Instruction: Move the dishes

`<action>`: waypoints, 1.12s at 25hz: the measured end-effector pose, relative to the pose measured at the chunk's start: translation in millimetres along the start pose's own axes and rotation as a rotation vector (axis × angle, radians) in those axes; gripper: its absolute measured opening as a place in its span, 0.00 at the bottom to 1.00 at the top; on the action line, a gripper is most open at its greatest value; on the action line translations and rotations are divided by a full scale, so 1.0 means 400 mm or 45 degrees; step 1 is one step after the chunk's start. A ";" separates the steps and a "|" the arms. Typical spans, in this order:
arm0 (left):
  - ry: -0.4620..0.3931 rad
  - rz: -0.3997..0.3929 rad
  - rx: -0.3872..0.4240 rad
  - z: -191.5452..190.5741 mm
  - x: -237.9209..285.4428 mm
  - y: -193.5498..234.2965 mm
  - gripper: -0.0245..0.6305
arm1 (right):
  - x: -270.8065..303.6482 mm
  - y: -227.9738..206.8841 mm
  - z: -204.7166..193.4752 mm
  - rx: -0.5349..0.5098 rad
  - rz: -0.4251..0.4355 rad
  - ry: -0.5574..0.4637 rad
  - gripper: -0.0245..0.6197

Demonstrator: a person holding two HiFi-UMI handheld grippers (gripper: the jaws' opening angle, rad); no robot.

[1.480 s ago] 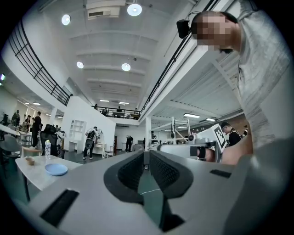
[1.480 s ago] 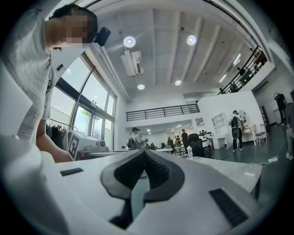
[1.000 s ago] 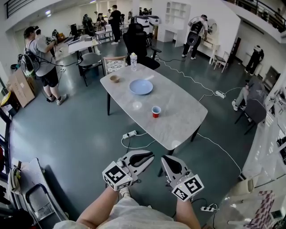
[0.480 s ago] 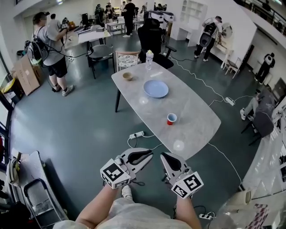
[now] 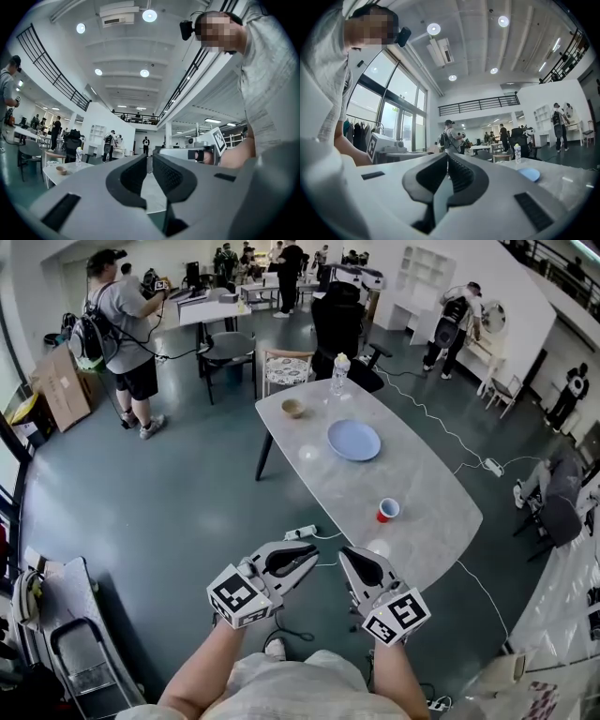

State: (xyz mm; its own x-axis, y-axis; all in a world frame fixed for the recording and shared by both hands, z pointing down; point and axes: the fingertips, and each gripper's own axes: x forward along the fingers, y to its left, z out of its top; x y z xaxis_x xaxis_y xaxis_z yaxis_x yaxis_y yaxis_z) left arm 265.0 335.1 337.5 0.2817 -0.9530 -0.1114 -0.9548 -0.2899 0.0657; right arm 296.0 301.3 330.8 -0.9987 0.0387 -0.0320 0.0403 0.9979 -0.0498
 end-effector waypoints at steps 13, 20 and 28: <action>0.023 0.090 -0.018 -0.035 0.005 0.199 0.12 | 0.227 -0.072 -0.049 0.005 0.122 0.050 0.07; 0.044 0.144 -0.053 -0.040 0.126 0.443 0.12 | 0.404 -0.266 -0.043 -0.056 0.146 0.059 0.07; 0.064 0.162 -0.090 -0.054 0.317 0.659 0.12 | 0.511 -0.527 -0.034 -0.131 0.118 0.086 0.07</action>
State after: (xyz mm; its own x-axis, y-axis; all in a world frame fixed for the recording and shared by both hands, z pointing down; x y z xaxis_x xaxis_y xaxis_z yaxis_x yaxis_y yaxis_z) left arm 51.0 136.1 362.3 0.1649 -0.9851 -0.0478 -0.9745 -0.1703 0.1462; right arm 83.0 99.4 348.2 -0.9908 0.1308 0.0358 0.1326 0.9898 0.0529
